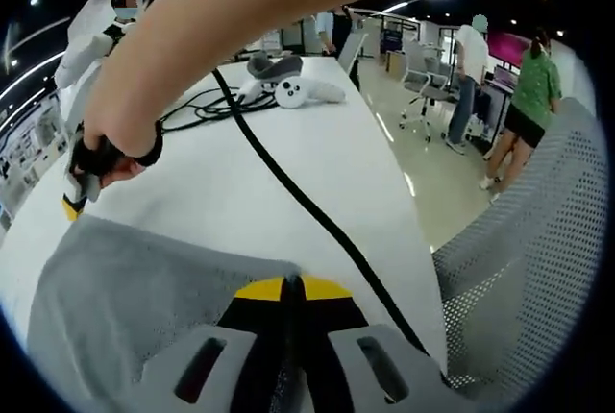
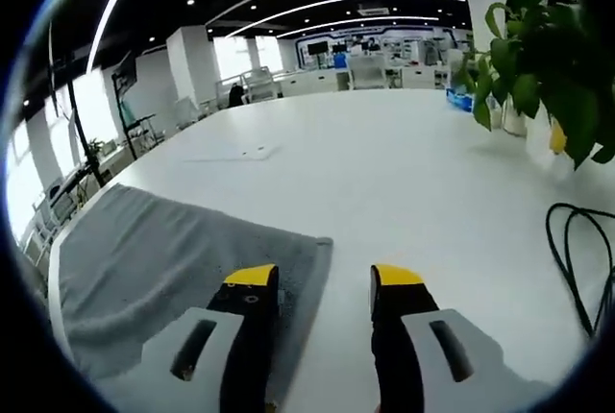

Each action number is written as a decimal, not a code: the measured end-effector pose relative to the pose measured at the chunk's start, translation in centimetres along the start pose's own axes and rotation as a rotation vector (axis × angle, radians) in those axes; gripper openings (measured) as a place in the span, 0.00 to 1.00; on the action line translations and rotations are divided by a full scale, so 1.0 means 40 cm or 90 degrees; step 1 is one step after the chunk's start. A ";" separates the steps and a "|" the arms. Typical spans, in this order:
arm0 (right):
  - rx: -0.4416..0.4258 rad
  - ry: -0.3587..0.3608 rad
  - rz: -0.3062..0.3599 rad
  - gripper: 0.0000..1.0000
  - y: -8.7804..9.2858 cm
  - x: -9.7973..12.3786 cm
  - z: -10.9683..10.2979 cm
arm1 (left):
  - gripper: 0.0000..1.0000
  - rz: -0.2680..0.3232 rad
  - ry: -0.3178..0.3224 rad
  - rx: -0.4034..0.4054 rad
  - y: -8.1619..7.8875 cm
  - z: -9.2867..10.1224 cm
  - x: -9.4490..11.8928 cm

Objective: Fold the towel on the table until its edges align and the towel forms a compact rectangular stack.

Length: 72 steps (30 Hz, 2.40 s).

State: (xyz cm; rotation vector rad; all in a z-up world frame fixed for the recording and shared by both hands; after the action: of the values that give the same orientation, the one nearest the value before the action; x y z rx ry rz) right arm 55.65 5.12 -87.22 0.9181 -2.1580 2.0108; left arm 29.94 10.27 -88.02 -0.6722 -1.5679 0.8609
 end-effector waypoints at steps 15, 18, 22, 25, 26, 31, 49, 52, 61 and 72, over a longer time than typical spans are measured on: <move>0.084 -0.060 0.008 0.07 0.035 -0.064 -0.017 | 0.04 0.017 -0.007 0.005 0.004 0.000 0.000; 0.075 -0.065 0.016 0.04 0.038 -0.062 -0.018 | 0.04 0.020 -0.008 0.005 0.003 0.000 -0.001; 0.070 -0.073 0.014 0.01 0.035 -0.056 -0.028 | 0.04 0.025 -0.009 0.005 0.004 0.000 0.000; 0.058 -0.074 0.005 0.00 0.032 -0.058 -0.024 | 0.04 0.029 -0.009 -0.003 0.005 0.001 -0.001; 0.055 -0.075 0.002 0.00 0.032 -0.055 -0.027 | 0.04 0.028 -0.009 -0.005 0.004 0.000 -0.001; 0.020 -0.086 0.024 0.00 0.004 -0.031 -0.037 | 0.04 0.057 0.006 0.001 0.004 0.014 -0.002; -0.076 -0.215 0.106 0.00 -0.118 0.035 -0.133 | 0.03 0.143 -0.011 0.064 -0.048 -0.044 0.119; -0.089 -0.221 0.116 0.00 -0.138 0.043 -0.147 | 0.03 0.165 -0.019 0.073 -0.058 -0.050 0.151; -0.136 -0.220 0.140 0.00 -0.199 0.071 -0.191 | 0.03 0.217 -0.039 0.076 -0.118 -0.048 0.225; -0.169 -0.213 0.177 0.00 -0.289 0.119 -0.220 | 0.04 0.278 -0.059 0.096 -0.186 -0.042 0.317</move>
State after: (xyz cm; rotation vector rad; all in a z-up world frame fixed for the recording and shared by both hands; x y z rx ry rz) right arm 53.83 11.70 -73.55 1.0237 -2.7886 1.7039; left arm 29.74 16.59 -74.64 -0.8907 -1.4402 1.3358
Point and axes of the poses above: the point that each gripper's makers call its tool centre point, and the gripper's own axes: x roughly backward along the fingers, z roughly to its right, y roughly out of its underside, the point moved 5 cm from there along x, roughly backward along the fingers, and after that the axes turned 6 degrees about z, right-handed, at the moved point
